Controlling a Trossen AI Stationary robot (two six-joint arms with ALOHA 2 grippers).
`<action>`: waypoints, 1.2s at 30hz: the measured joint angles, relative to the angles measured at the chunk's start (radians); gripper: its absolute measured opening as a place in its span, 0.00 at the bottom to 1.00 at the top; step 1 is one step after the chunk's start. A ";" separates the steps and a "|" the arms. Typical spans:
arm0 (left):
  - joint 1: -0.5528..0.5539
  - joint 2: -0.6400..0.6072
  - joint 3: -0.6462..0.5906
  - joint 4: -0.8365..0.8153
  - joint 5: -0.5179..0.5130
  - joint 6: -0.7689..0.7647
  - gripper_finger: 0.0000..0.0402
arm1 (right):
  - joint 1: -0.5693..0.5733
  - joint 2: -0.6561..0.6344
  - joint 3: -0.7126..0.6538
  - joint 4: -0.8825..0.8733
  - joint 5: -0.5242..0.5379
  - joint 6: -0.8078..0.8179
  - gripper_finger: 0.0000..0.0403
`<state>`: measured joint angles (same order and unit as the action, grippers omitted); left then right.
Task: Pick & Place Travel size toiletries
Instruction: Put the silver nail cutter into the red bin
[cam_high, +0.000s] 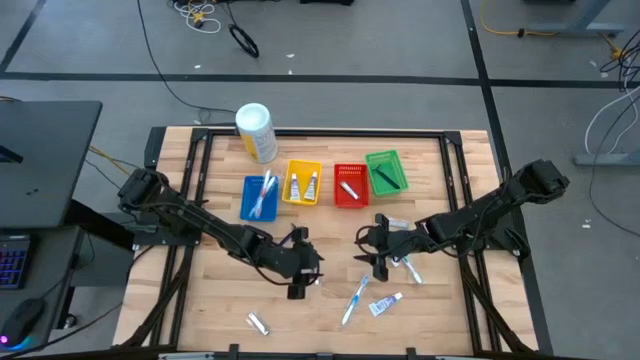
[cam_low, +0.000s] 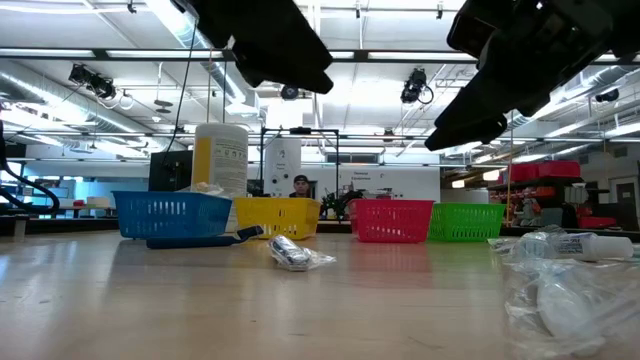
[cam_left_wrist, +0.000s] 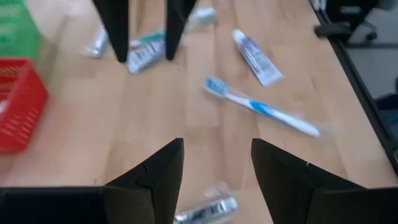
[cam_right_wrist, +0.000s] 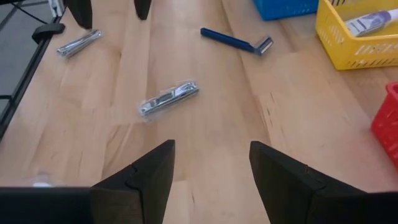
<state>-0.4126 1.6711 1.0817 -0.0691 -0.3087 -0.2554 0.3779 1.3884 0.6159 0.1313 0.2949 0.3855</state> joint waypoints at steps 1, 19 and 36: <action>0.000 0.000 0.000 -0.007 0.008 0.000 0.49 | 0.000 0.000 0.000 0.000 -0.002 0.000 0.54; 0.004 0.000 0.000 -0.056 0.101 0.063 0.50 | -0.005 0.000 0.000 -0.016 -0.010 -0.001 0.54; -0.302 0.000 0.000 -0.282 0.362 -0.301 0.53 | -0.005 0.000 0.000 -0.016 -0.063 -0.001 0.54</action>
<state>-0.7146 1.6715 1.0813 -0.3512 0.0530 -0.5561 0.3733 1.3884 0.6159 0.1148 0.2323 0.3847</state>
